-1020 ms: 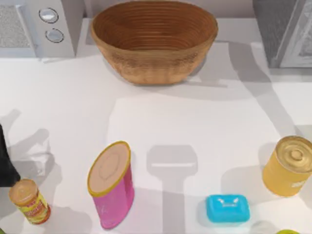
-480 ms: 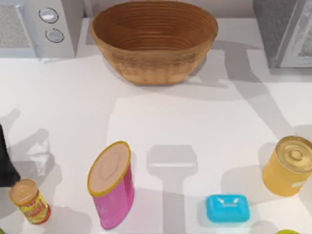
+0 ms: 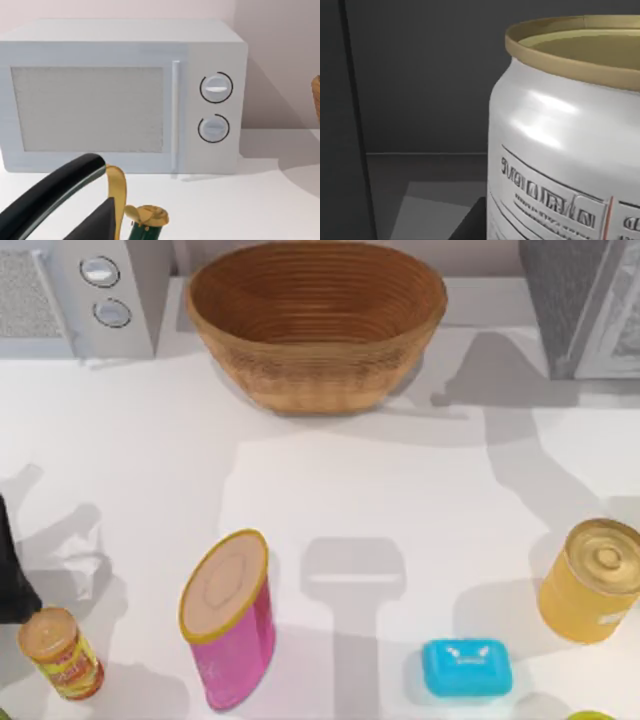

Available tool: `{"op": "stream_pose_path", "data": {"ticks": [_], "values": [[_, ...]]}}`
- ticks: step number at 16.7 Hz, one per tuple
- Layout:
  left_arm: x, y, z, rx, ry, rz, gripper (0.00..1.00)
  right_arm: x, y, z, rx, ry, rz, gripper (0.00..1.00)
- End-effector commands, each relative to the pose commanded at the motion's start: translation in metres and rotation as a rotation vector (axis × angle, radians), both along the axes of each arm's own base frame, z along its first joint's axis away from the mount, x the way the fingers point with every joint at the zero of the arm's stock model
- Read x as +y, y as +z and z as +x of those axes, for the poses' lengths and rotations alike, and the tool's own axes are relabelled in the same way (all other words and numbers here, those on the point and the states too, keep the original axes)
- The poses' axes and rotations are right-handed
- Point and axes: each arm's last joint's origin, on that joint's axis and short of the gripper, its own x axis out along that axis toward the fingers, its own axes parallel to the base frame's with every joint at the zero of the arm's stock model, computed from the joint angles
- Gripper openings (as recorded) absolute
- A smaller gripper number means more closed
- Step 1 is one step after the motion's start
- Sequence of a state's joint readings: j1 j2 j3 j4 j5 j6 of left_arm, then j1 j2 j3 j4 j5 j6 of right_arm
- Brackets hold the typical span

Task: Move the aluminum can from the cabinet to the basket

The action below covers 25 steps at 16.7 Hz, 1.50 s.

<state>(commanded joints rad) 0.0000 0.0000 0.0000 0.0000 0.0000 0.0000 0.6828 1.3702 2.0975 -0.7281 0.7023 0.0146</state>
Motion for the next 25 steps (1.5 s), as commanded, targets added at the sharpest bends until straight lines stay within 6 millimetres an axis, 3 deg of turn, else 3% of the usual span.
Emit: {"op": "stream_pose_path", "data": {"ticks": [6, 9, 12, 19, 25], "values": [[0.000, 0.000, 0.000, 0.000, 0.000, 0.000, 1.00, -0.003, -0.003, -0.003, 0.001, 0.001, 0.002, 0.00], [0.000, 0.000, 0.000, 0.000, 0.000, 0.000, 1.00, -0.019, -0.012, -0.020, -0.010, 0.006, 0.009, 0.00], [0.000, 0.000, 0.000, 0.000, 0.000, 0.000, 1.00, -0.043, -0.037, -0.044, -0.021, 0.011, 0.014, 0.00], [0.000, 0.000, 0.000, 0.000, 0.000, 0.000, 1.00, -0.088, -0.161, -0.080, -0.020, 0.011, -0.001, 0.00], [0.000, 0.000, 0.000, 0.000, 0.000, 0.000, 1.00, -0.105, -0.294, -0.079, -0.012, 0.017, -0.004, 0.00]]}}
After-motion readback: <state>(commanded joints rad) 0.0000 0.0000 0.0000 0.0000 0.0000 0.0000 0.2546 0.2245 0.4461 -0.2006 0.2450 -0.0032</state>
